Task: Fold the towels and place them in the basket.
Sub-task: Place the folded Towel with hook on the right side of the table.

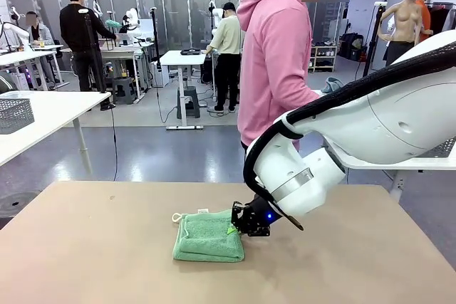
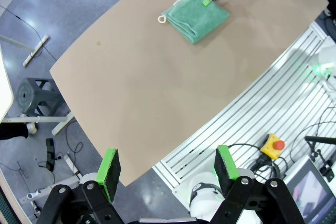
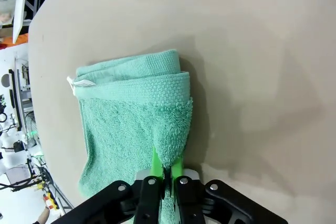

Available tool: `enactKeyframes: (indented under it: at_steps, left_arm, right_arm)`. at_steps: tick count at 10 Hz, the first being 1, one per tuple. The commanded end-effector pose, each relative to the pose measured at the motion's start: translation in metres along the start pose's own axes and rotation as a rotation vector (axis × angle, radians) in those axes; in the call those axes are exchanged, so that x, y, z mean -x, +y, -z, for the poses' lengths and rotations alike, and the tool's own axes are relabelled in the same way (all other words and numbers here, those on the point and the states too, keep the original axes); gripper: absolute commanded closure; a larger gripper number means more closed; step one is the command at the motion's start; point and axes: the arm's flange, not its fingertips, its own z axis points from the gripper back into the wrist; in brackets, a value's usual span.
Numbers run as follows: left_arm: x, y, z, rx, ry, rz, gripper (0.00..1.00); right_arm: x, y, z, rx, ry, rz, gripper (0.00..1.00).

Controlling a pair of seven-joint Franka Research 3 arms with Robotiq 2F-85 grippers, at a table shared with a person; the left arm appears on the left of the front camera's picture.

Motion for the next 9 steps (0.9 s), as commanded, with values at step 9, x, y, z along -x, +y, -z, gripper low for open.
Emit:
enactKeyframes:
  at_steps: [9]
  left_arm:
    - [0.001,0.0,0.001,-0.003,0.004,0.02,0.09]
  right_arm:
    - [-0.005,-0.043,-0.136,0.145,-0.056,-0.18,0.93]
